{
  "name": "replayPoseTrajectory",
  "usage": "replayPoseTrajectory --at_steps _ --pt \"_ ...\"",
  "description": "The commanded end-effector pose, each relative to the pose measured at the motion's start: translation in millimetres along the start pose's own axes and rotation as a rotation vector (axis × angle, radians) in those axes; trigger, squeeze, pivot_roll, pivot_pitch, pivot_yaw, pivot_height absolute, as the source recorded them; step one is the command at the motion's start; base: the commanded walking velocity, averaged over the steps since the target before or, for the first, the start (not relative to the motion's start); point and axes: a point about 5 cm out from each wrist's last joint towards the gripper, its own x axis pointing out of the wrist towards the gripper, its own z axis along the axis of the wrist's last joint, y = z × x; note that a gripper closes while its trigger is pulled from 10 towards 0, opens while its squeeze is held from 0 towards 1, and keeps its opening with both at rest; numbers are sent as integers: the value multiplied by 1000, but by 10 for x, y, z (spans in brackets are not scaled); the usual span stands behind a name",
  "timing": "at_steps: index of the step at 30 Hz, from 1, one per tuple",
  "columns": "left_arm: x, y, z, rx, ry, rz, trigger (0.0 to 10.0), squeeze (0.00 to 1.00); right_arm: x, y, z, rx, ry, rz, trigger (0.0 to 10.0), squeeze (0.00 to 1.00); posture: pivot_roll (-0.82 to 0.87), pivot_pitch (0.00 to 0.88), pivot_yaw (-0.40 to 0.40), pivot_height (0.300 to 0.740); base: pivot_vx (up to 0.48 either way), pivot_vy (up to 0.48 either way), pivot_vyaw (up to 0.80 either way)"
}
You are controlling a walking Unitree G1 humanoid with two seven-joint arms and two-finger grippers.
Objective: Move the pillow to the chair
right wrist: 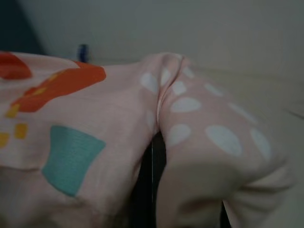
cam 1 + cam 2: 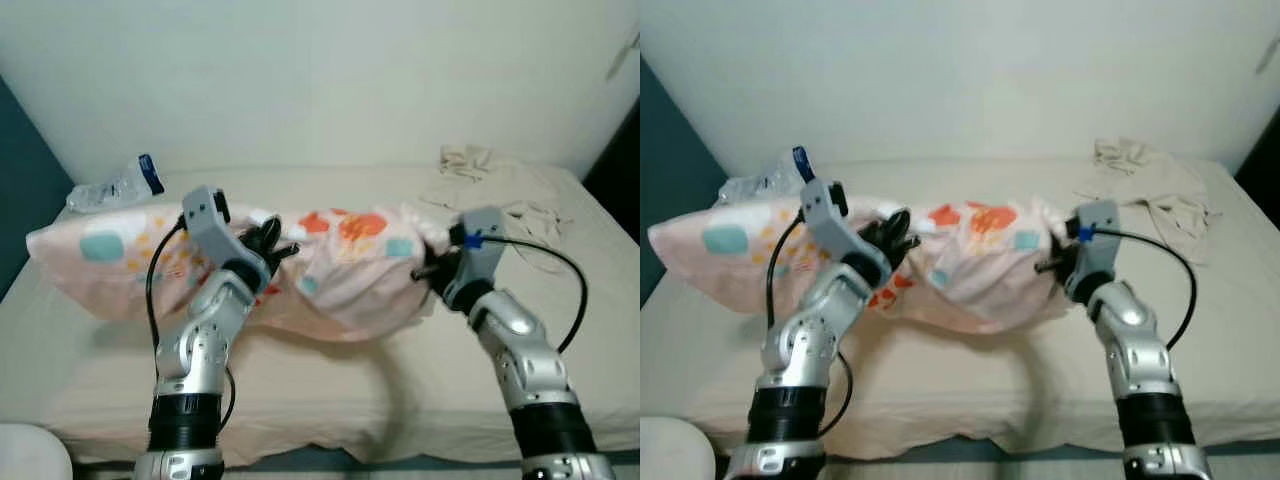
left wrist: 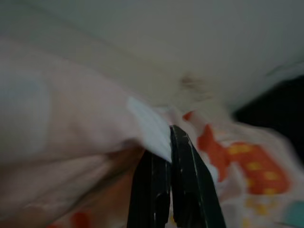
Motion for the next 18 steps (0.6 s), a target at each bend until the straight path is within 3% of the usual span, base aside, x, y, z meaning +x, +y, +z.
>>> replayPoseTrajectory --at_steps 1,5,18 --pt "-15 -159 89 125 -72 -58 10000 0 32 144 41 -18 -24 76 10000 0 -60 44 30 740 0 0 781" --pt "-56 -119 82 287 -97 -25 10000 0 32 187 8 -18 -17 96 10000 0 -57 46 28 740 0 0 778" --pt "-93 29 -4 399 -94 84 10000 0 111 348 0 -25 -9 165 10000 0 -49 47 19 740 0 0 775"
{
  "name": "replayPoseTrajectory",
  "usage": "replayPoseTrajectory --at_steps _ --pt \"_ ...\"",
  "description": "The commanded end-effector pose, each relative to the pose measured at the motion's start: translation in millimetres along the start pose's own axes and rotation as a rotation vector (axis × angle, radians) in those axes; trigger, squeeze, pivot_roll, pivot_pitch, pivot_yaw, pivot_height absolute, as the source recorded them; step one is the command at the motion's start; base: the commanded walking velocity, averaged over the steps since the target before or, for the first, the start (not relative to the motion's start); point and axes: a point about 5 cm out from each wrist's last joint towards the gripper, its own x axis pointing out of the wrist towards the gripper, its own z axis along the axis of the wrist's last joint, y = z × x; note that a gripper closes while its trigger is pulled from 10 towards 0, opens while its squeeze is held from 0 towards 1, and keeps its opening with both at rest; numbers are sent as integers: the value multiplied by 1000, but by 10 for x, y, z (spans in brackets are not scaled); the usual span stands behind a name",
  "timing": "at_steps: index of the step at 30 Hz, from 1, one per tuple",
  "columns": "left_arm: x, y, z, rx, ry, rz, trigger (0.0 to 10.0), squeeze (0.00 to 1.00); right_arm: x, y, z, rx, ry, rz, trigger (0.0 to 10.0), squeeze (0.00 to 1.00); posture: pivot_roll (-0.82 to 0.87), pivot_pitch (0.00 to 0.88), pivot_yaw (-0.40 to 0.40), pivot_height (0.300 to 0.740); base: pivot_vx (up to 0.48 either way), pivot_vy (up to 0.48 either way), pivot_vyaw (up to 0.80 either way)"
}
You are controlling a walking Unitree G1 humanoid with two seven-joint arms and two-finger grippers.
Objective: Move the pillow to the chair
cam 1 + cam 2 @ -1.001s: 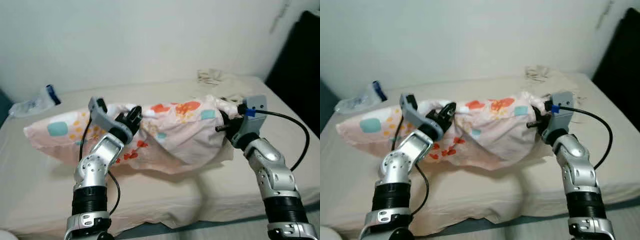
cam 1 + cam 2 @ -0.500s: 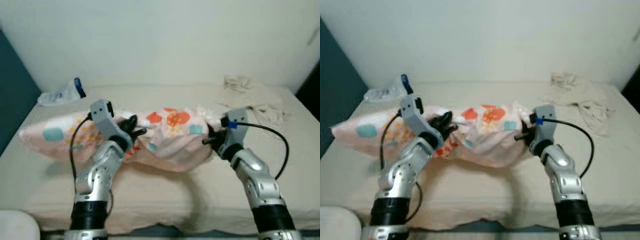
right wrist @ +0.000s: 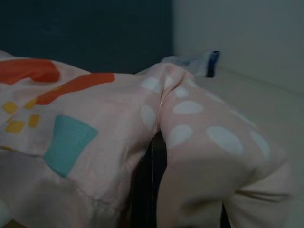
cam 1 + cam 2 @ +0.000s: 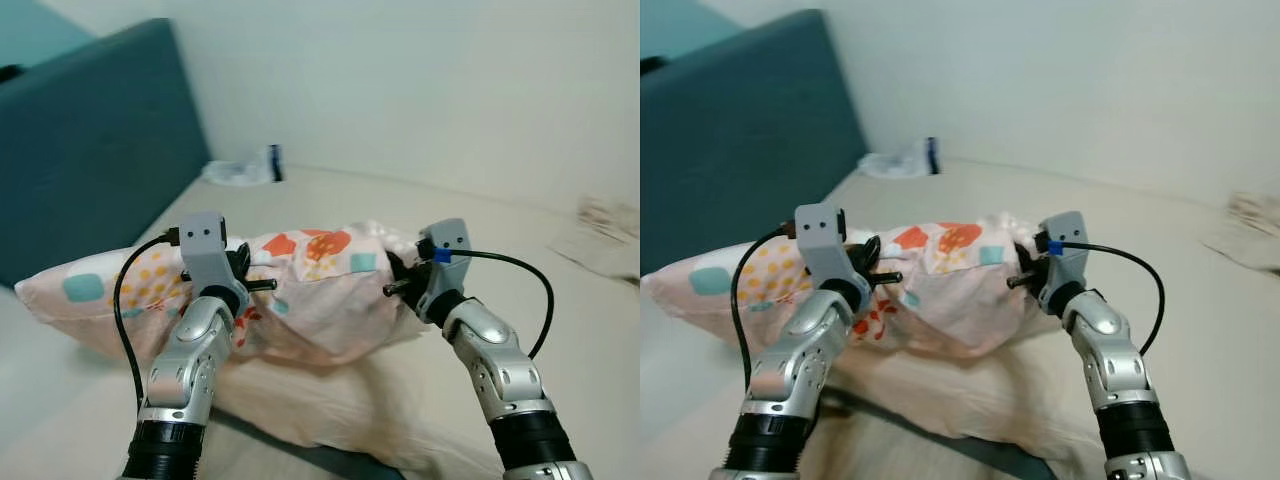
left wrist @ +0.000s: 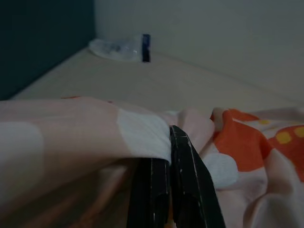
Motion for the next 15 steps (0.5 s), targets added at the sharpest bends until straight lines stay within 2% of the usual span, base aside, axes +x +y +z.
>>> replayPoseTrajectory --at_steps 1,3,7,15 --pt "4 -99 89 56 -69 -37 10000 0 57 105 26 -9 -13 52 10000 0 -48 48 19 740 0 0 775" --pt "1 -88 68 82 -67 -29 10000 0 61 116 27 -9 -13 57 10000 0 -47 48 20 740 0 0 775" --pt "-16 -71 2 189 -66 -14 10000 0 70 142 21 -3 -13 65 10000 0 -46 52 19 740 0 0 775" --pt "-18 -85 -40 245 -70 -26 10000 0 76 163 8 5 -12 69 10000 0 -46 52 18 740 0 0 775"
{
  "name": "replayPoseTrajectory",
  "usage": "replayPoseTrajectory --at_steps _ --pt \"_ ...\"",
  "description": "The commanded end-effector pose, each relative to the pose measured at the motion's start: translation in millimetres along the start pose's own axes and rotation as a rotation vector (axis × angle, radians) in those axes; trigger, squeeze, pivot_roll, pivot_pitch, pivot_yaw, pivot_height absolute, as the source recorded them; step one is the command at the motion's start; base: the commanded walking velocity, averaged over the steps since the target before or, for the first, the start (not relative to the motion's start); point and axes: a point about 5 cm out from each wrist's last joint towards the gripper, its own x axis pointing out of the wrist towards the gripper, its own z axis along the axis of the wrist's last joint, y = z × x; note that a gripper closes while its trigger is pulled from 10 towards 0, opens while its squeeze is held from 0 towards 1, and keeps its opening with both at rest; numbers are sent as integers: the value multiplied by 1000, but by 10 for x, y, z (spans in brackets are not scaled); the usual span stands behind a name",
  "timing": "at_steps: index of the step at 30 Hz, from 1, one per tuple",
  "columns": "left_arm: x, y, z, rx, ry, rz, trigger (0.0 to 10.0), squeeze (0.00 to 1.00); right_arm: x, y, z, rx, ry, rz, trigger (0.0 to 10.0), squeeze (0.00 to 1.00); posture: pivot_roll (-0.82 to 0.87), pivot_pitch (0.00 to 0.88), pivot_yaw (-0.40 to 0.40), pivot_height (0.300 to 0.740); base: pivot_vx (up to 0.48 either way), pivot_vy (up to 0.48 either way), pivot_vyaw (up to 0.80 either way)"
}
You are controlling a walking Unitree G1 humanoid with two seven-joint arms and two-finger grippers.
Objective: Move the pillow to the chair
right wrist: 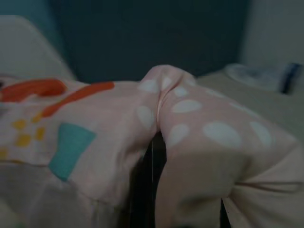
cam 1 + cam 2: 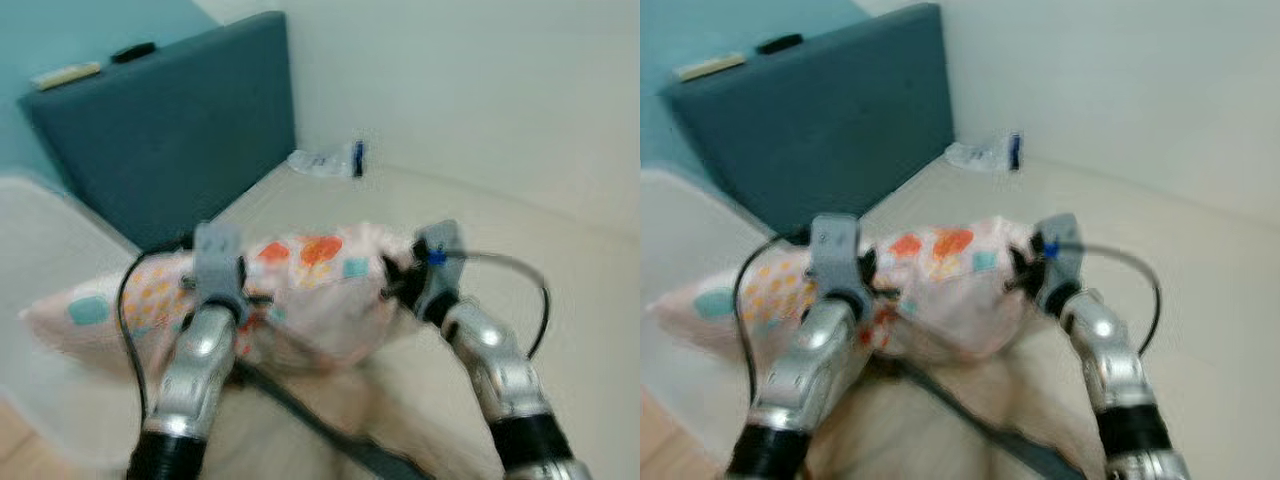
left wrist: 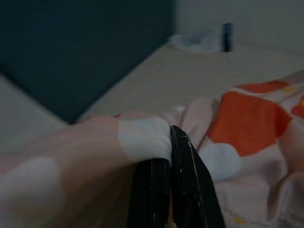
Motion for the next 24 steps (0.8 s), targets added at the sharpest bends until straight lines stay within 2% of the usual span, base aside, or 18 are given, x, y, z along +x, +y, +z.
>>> replayPoseTrajectory --at_steps 1,11,18,24 --pt "18 -102 138 25 -87 -45 10000 0 33 81 -11 -5 4 45 10000 0 -45 52 18 740 0 0 781" --pt "16 -145 68 51 -73 -60 10000 0 44 104 4 14 -17 50 10000 0 -44 44 18 740 0 0 777" --pt "42 -70 83 68 -81 -16 10000 0 65 94 28 18 -37 53 10000 0 -38 37 12 740 0 0 770" --pt "55 -51 68 66 -72 0 10000 0 101 54 23 -3 -29 9 10000 0 -35 39 13 740 0 0 610"
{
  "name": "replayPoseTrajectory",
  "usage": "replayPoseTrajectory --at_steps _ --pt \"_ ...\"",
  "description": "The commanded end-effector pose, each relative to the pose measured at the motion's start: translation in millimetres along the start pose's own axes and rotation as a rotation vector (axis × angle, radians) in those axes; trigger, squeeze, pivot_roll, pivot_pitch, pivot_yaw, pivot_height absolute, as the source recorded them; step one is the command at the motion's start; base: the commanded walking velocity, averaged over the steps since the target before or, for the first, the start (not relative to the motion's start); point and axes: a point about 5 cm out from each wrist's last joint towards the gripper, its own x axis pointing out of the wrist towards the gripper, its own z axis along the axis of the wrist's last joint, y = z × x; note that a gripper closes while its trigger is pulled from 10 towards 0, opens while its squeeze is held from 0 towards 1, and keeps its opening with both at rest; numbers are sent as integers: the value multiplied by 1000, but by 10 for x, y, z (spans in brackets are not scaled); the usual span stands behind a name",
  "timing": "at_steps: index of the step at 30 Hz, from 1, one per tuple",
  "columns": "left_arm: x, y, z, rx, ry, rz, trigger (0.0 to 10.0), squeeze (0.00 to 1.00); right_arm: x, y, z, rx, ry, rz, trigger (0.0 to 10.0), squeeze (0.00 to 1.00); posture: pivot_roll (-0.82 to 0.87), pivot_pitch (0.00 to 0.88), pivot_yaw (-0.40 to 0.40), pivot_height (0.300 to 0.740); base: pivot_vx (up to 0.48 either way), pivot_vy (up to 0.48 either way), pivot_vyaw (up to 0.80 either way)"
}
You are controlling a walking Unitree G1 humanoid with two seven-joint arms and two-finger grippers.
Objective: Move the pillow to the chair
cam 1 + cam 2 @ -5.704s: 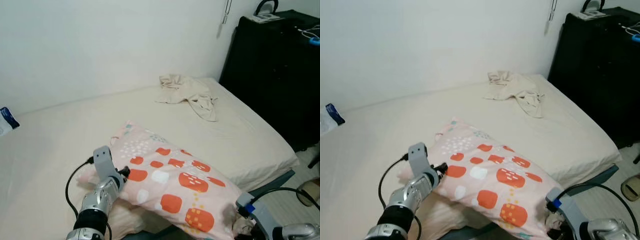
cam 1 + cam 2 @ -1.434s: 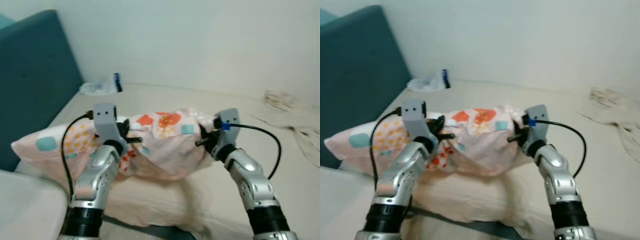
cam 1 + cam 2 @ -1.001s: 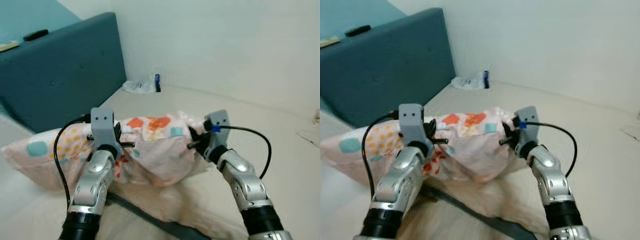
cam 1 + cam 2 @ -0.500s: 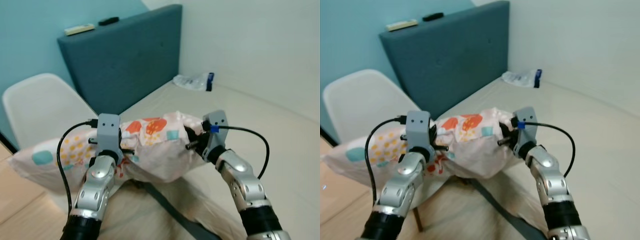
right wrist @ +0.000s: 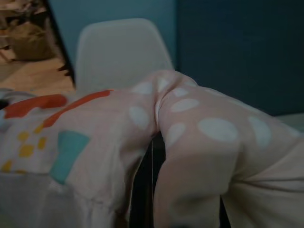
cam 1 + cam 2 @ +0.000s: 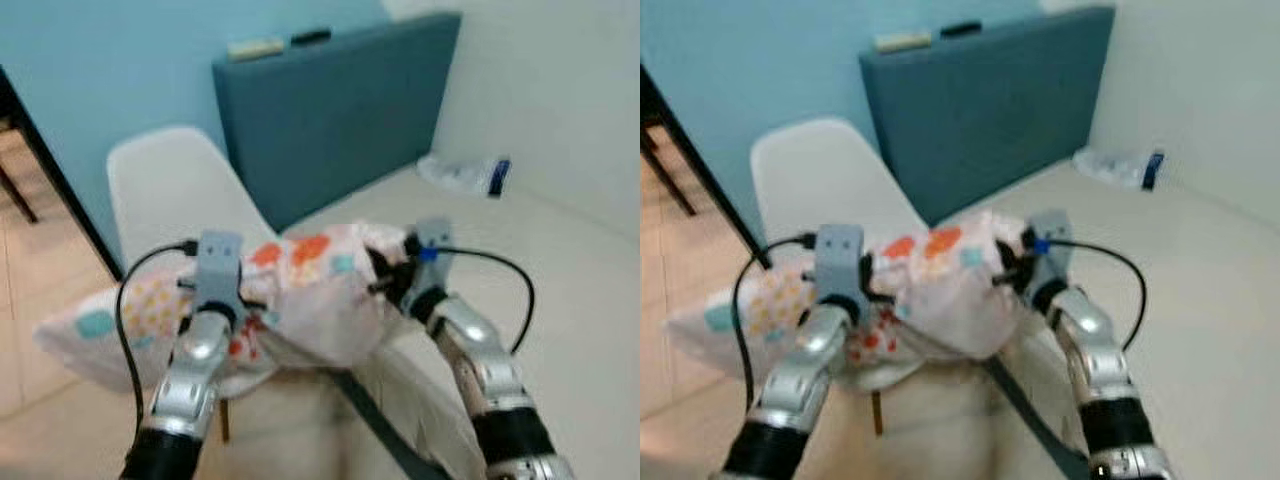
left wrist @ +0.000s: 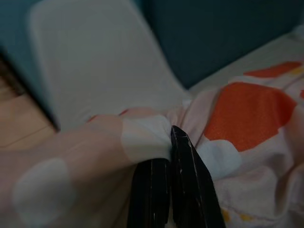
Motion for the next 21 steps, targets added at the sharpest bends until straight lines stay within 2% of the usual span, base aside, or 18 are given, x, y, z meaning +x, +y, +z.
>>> replayPoseTrajectory --at_steps 1,8,16,19,21 --pt "28 -77 149 3 -78 -26 10000 0 27 3 -44 -11 17 -27 10000 0 -37 39 15 740 0 0 0" --pt "42 -99 157 -1 -78 -30 10000 0 12 -33 -26 -3 -3 -48 10000 0 -37 46 20 740 0 0 0" --pt "59 -147 151 -7 -66 -62 10000 0 9 -35 -18 -16 -10 -48 10000 0 -44 48 26 740 0 0 788" --pt "61 -177 130 10 -52 -79 10000 0 13 -39 -38 -18 -1 -59 10000 0 -46 48 26 740 0 -469 750" --pt "59 -192 116 11 -45 -84 10000 0 13 -43 -47 -15 4 -70 10000 0 -48 48 27 740 0 -472 0"
